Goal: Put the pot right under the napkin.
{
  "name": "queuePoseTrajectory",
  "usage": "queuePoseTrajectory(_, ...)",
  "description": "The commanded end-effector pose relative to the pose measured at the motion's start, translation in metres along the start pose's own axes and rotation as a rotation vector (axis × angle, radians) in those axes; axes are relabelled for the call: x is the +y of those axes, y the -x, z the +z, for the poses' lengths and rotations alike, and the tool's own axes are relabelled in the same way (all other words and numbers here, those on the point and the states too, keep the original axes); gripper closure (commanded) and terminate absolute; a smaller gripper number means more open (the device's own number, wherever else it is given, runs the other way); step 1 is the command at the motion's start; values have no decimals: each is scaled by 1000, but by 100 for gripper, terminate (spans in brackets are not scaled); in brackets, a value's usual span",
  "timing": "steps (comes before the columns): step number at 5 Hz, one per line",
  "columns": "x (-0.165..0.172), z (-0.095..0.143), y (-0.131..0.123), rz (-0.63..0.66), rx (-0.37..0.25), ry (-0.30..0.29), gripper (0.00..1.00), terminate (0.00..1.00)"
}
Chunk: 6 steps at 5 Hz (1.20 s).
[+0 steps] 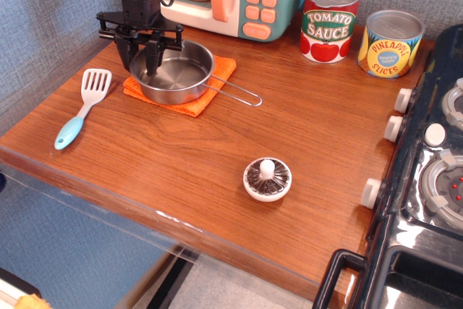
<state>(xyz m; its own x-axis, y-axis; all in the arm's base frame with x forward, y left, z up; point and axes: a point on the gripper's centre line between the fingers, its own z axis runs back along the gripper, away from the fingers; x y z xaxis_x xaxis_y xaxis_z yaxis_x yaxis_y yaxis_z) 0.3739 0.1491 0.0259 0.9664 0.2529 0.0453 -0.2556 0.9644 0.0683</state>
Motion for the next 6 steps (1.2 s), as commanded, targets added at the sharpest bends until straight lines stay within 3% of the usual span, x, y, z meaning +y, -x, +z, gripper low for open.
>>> queuePoseTrajectory(1, 2, 14, 0, -15, -36, 1, 100, 0)
queuePoseTrajectory(2, -1, 36, -3, 8, -98, 36, 100, 0)
queuePoseTrajectory(3, -18, 82, -5, -36, -235, 113, 100, 0)
queuePoseTrajectory(4, -31, 124, 14, -95, -334, 143, 100, 0)
queuePoseTrajectory(5, -27, 131, 42, -118, -312, 160, 100, 0)
queuePoseTrajectory(6, -5, 112, 82, -138, -197, 128, 100, 0)
